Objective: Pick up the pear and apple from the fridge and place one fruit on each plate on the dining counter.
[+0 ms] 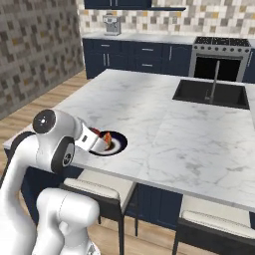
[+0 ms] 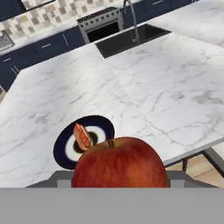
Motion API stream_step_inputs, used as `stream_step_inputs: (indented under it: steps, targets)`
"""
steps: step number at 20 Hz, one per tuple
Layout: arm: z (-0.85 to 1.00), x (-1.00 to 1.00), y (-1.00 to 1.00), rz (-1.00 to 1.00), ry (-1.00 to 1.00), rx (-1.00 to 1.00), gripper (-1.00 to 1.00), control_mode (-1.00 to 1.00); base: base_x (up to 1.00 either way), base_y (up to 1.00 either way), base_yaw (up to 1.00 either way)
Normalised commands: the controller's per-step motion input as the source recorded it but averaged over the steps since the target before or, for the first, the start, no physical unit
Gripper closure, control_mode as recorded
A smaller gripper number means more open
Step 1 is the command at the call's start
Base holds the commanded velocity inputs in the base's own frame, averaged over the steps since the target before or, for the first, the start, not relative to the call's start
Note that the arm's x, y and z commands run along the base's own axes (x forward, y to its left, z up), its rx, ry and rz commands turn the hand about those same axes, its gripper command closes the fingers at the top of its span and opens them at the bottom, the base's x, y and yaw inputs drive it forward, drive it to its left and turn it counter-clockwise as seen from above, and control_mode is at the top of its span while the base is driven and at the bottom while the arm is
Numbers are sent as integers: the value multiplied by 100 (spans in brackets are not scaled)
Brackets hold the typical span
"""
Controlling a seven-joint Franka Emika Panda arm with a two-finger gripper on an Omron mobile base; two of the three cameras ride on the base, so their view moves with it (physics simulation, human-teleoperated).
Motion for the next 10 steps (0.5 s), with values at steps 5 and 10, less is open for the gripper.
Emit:
stream_step_inputs:
  steps: [5,10]
  targets:
    - [-36,69,4,0,16,4,100,-100,0,0,0]
    - [-54,62,6,0,15,0,100,-100,0,0,0]
